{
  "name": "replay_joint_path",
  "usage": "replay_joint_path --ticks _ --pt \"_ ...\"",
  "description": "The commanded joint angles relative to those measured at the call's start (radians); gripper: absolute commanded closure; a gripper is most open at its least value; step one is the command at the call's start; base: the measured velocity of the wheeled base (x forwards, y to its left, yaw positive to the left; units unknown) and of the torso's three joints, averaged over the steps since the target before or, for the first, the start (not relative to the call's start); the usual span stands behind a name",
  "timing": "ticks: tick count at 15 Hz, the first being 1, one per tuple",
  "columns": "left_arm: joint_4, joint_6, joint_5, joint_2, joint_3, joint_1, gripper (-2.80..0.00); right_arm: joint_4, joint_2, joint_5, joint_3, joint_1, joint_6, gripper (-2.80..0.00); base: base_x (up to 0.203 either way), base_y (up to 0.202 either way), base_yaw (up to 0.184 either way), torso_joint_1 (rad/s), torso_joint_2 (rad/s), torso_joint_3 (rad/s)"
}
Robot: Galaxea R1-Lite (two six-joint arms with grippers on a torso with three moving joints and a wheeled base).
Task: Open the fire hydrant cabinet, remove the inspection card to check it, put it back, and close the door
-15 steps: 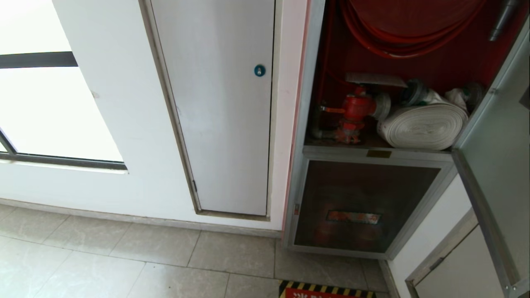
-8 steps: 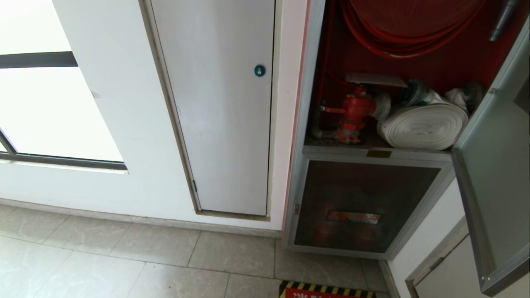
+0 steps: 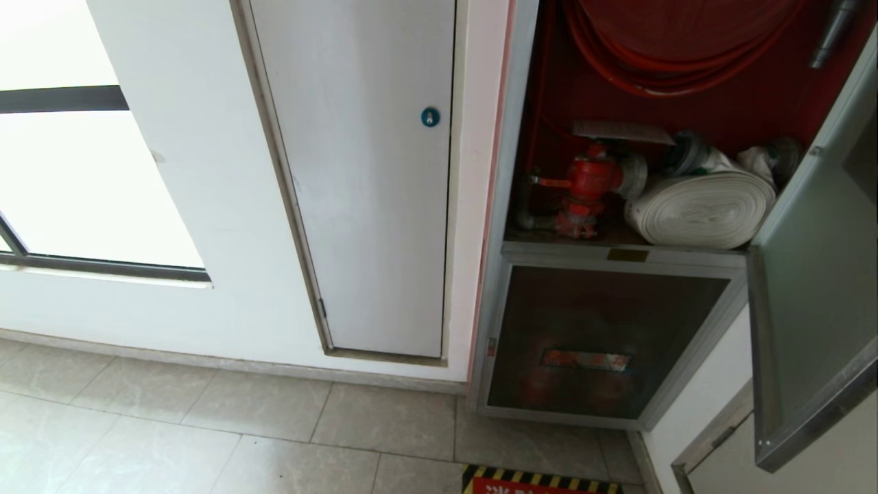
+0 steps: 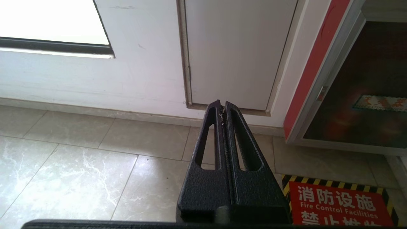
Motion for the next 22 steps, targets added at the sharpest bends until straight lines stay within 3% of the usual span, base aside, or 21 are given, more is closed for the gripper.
replay_joint_path --ticks 1,10,14,18,22 --pt "0.000 -0.001 0.000 0.001 0.000 0.000 0.00 -0.005 0.045 0.002 -0.023 0.053 0.005 0.00 0.000 0.000 0.000 0.000 0.00 0.000" --pt "0.000 0.000 0.000 0.001 0.000 0.000 0.00 -0.026 0.266 0.008 -0.114 0.255 0.029 0.00 0.000 0.000 0.000 0.000 0.00 0.000" --pt "0.000 -0.001 0.000 0.001 0.000 0.000 0.00 -0.039 0.426 0.009 -0.203 0.317 0.033 0.00 0.000 0.000 0.000 0.000 0.00 0.000" --pt "0.000 -0.001 0.000 0.001 0.000 0.000 0.00 -0.158 0.594 0.009 -0.284 0.403 0.068 0.00 0.000 0.000 0.000 0.000 0.00 0.000" --pt "0.000 -0.001 0.000 0.001 0.001 0.000 0.00 -0.191 0.765 0.004 -0.456 0.471 0.078 0.00 0.000 0.000 0.000 0.000 0.00 0.000"
